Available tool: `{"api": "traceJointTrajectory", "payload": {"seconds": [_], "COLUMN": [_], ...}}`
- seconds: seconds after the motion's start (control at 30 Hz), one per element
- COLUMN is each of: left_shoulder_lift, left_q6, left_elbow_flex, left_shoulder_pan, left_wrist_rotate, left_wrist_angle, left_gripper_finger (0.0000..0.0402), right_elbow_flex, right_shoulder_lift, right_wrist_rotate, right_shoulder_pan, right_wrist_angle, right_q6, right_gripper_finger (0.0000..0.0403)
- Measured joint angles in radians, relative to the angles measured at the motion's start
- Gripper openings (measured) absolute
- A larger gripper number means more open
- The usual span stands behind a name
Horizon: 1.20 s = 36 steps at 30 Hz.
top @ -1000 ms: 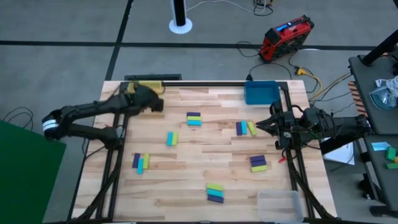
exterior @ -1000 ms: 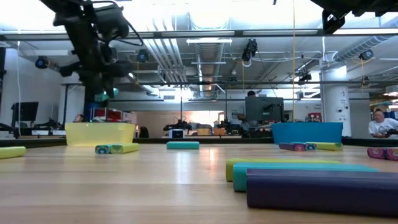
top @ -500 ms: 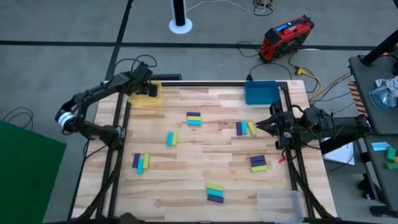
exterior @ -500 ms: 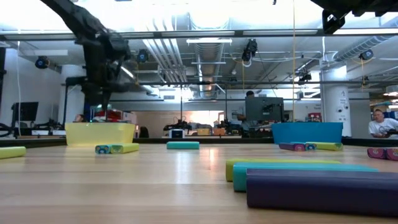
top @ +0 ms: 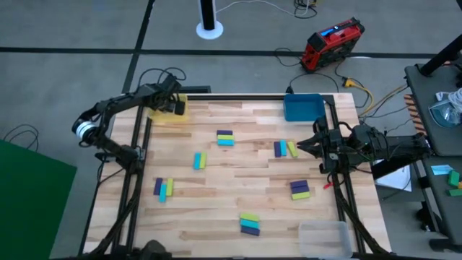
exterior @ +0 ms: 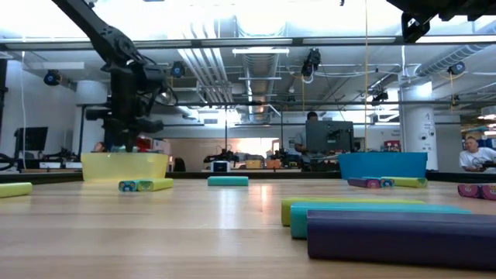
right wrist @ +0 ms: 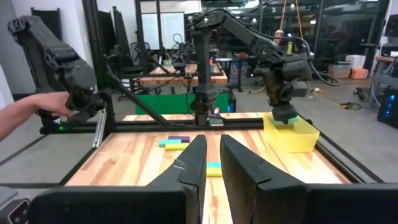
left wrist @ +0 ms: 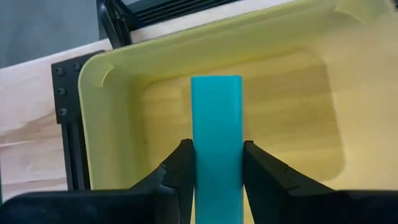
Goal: Sort blocks
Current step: Put the light blue block into the yellow bin, then put the green block into the blue bin
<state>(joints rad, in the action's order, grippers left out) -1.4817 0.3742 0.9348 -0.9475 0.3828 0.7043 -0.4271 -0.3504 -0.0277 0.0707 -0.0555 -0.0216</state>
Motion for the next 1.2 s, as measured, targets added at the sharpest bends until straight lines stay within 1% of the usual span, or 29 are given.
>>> {"api": "traceJointTrajectory", "payload": {"seconds": [0.3, 0.47, 0.67, 0.8, 0.9, 1.03, 1.2], "left_shoulder_lift": [0.012, 0.012, 0.021, 0.042, 0.061, 0.09, 0.124], "left_q6": [-0.002, -0.001, -0.016, -0.011, 0.02, 0.064, 0.085], "left_elbow_flex": [0.0, 0.0, -0.001, -0.007, -0.007, -0.012, -0.013], "left_shoulder_pan": [-0.001, -0.001, 0.037, 0.116, 0.204, 0.351, 0.547], "left_wrist_rotate": [0.024, 0.031, 0.088, 0.139, 0.192, 0.23, 0.237], "left_wrist_angle": [-0.008, -0.009, -0.011, -0.012, -0.012, -0.009, -0.008], "left_gripper_finger": [0.0127, 0.013, 0.0131, 0.0131, 0.0131, 0.0131, 0.0131], "right_elbow_flex": [0.0, 0.0, 0.0, 0.0, 0.0, -0.013, -0.028], "right_shoulder_lift": [0.0, 0.0, 0.0, 0.0, 0.0, 0.0, 0.0], "right_wrist_rotate": [0.0, 0.0, 0.0, 0.0, 0.0, 0.0, 0.0], "right_shoulder_pan": [0.0, 0.0, 0.0, 0.0, 0.0, 0.0, 0.0], "right_wrist_angle": [0.0, 0.0, 0.0, 0.001, 0.023, 0.024, 0.024], "right_q6": [0.014, 0.014, 0.01, -0.005, -0.02, -0.056, -0.057], "right_gripper_finger": [0.0038, 0.0038, 0.0038, 0.0038, 0.0038, 0.0038, 0.0038]}}
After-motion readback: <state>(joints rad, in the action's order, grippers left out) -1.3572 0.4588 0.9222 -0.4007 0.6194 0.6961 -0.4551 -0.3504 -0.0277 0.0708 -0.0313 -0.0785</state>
